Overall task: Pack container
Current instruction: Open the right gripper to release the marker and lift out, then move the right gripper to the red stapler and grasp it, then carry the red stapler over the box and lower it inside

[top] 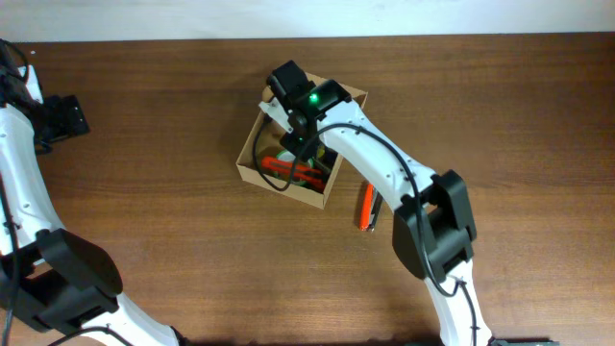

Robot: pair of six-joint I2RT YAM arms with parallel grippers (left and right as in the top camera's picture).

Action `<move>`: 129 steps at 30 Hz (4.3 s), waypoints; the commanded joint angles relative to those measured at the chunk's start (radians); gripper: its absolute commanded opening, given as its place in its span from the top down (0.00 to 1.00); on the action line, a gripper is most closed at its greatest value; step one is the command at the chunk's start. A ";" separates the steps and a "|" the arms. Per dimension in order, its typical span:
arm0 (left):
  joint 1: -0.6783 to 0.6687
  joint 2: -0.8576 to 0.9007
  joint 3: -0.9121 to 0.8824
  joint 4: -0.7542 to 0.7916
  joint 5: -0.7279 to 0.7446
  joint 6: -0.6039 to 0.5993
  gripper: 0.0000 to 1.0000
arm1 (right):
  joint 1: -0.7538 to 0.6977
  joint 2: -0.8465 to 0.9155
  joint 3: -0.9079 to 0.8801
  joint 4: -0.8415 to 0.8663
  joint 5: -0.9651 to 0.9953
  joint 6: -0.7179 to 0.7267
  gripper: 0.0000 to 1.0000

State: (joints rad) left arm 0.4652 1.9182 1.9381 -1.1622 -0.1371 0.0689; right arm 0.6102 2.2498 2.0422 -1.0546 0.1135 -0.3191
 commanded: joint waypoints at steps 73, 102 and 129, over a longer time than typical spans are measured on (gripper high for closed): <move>0.001 -0.007 -0.009 0.000 0.010 0.019 0.00 | -0.238 -0.457 -1.004 0.372 -0.210 0.972 0.55; 0.001 -0.007 -0.009 0.000 0.010 0.019 0.00 | -0.255 -0.571 -0.974 0.360 -0.154 0.891 0.96; 0.001 -0.007 -0.009 0.000 0.010 0.019 0.00 | -0.240 -0.661 -0.362 0.149 -0.064 0.105 0.97</move>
State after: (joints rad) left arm 0.4652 1.9182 1.9381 -1.1622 -0.1337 0.0719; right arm 0.3294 1.5391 1.6573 -0.9119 -0.0093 -0.1516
